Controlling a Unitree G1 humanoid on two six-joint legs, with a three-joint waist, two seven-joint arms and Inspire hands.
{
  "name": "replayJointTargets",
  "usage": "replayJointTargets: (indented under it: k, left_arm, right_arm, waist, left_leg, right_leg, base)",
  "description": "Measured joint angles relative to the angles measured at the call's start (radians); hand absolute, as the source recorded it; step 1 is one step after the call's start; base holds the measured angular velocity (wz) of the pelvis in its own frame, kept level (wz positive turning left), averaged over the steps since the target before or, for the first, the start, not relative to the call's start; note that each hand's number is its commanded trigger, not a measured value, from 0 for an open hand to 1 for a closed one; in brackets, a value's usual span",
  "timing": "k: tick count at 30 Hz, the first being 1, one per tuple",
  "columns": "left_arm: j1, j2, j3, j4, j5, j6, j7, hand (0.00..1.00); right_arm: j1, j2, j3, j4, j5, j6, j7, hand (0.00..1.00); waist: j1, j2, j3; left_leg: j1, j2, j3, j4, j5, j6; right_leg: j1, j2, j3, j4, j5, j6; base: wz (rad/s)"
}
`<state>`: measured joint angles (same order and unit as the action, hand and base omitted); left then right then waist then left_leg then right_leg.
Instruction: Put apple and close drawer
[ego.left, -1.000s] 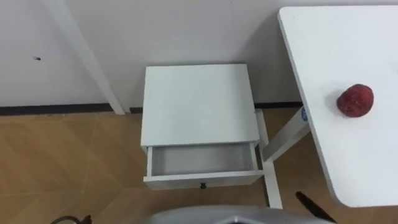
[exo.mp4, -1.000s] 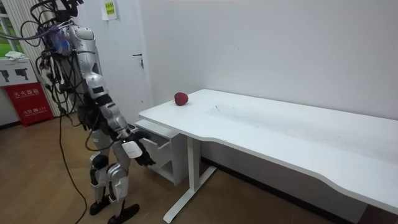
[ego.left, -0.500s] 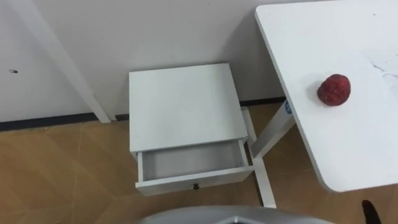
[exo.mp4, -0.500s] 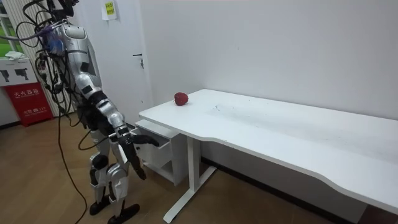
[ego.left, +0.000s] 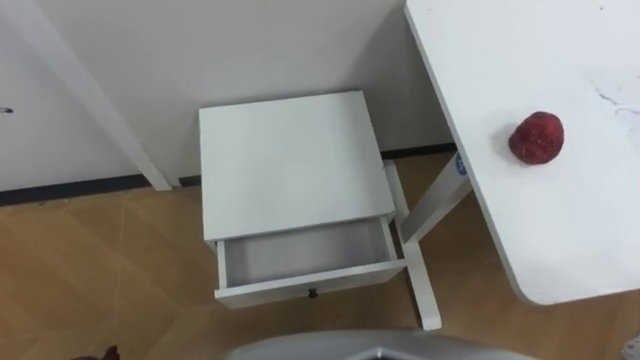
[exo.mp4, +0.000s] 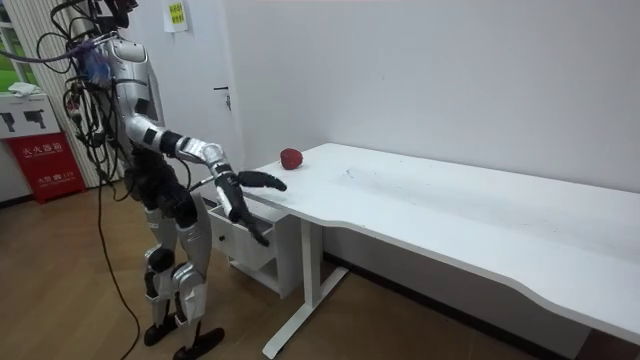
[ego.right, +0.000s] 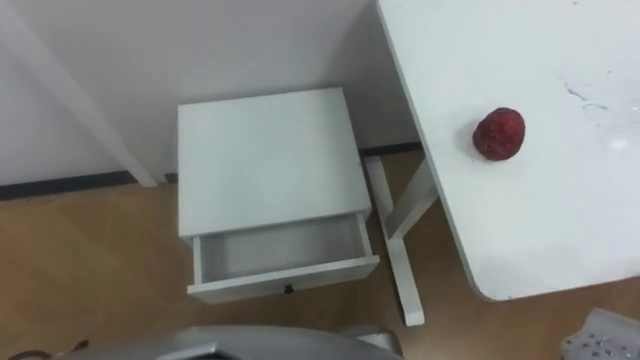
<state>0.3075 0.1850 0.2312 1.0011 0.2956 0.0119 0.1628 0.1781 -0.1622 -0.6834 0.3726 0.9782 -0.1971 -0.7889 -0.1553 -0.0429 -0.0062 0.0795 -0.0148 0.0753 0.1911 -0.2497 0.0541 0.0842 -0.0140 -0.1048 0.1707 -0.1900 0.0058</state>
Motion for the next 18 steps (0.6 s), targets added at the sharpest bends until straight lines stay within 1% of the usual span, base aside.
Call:
replayJointTargets:
  k: [1,2,4,6,8,9,11,13,15,17,18]
  left_arm:
    - [-0.002,-0.001,0.0,-0.009,-0.002,-0.006,0.0,0.0]
    - [-0.002,-0.001,-0.001,-0.01,-0.002,-0.012,0.0,0.0]
    - [-0.007,-0.001,-0.01,-0.009,-0.002,-0.02,0.0,0.0]
    - [-0.008,-0.002,-0.029,-0.009,-0.001,-0.024,0.0,0.0]
    - [-0.007,-0.004,-0.047,-0.008,-0.001,-0.025,0.0,0.0]
    - [-0.005,-0.005,-0.059,-0.008,-0.001,-0.025,0.0,0.0]
    - [-0.008,-0.009,-0.062,-0.007,-0.001,-0.026,-0.003,0.0]
    - [-0.009,-0.009,-0.063,-0.007,-0.011,-0.029,-0.013,0.0]
    - [-0.01,-0.008,-0.064,-0.007,-0.012,-0.036,-0.019,0.0]
    - [-0.007,-0.008,-0.069,-0.005,-0.011,-0.041,-0.02,0.0]
    - [-0.006,-0.008,-0.07,0.002,-0.011,-0.041,-0.02,0.0]
  right_arm:
    - [0.0,0.0,0.012,-0.04,-0.082,-0.008,-0.018,0.0]
    - [0.0,0.0,0.019,-0.063,-0.119,-0.013,-0.025,0.0]
    - [0.001,-0.005,0.045,-0.139,-0.245,-0.029,-0.052,0.0]
    - [0.003,-0.014,0.061,-0.17,-0.323,-0.034,-0.071,0.0]
    - [0.003,-0.024,0.087,-0.19,-0.383,-0.034,-0.077,0.0]
    - [0.002,-0.031,0.112,-0.2,-0.424,-0.034,-0.077,0.0]
    - [0.001,-0.032,0.14,-0.211,-0.481,-0.034,-0.066,0.0]
    - [-0.001,-0.033,0.163,-0.223,-0.559,-0.033,-0.044,0.0]
    - [-0.003,-0.039,0.178,-0.227,-0.594,-0.033,-0.027,0.0]
    - [-0.003,-0.048,0.209,-0.235,-0.601,-0.033,-0.006,0.0]
    - [-0.002,-0.053,0.231,-0.236,-0.629,-0.03,0.011,0.0]
  waist:
    - [0.003,0.0,0.0]
    - [0.005,0.0,0.0]
    - [0.014,0.005,0.0012]
    - [0.02,0.01,0.0013]
    - [0.024,0.011,0.0007]
    - [0.024,0.012,0.0012]
    - [0.029,0.013,0.0008]
    - [0.043,0.014,0.0007]
    - [0.054,0.013,0.0008]
    - [0.059,0.01,0.0018]
    - [0.063,0.008,0.0023]
  left_leg:
    - [0.0,0.0,0.0,0.0,0.0,0.0]
    - [0.0,0.0,0.0,-0.001,0.0,0.0]
    - [0.0,0.001,0.001,-0.002,0.001,-0.001]
    - [0.0,0.001,0.001,-0.003,0.001,-0.001]
    - [0.0,0.001,0.001,-0.004,0.002,-0.002]
    - [0.0,0.001,0.001,-0.004,0.002,-0.002]
    - [0.0,0.001,0.001,-0.004,0.002,-0.002]
    - [0.002,0.001,0.004,-0.004,0.002,-0.002]
    - [0.003,0.002,0.004,-0.003,0.003,-0.002]
    - [0.003,0.002,0.004,-0.003,0.003,-0.002]
    - [0.005,0.002,0.004,-0.003,0.003,-0.002]
  right_leg:
    - [-0.001,0.0,0.001,0.0,0.0,0.0]
    - [-0.001,0.0,0.002,0.0,0.0,0.0]
    - [-0.002,0.0,-0.001,-0.002,0.0,0.0]
    - [-0.002,0.0,-0.002,-0.002,0.0,0.0]
    - [-0.003,0.0,-0.002,-0.002,0.0,0.0]
    - [-0.003,0.0,-0.002,-0.001,0.0,0.0]
    - [-0.003,0.001,0.0,-0.001,0.0,0.0]
    - [-0.003,0.001,0.002,-0.001,0.0,0.0]
    - [-0.002,0.001,0.001,-0.001,0.0,0.0]
    - [-0.002,0.0,0.0,-0.001,0.0,0.0]
    - [-0.001,0.001,0.001,-0.001,0.0,0.0]
  base:
    - [0.0]
    - [0.0]
    - [0.0]
    - [0.0]
    - [0.0]
    - [0.0]
    - [0.0]
    - [-0.04]
    - [0.0]
    - [0.0]
    - [-0.03]
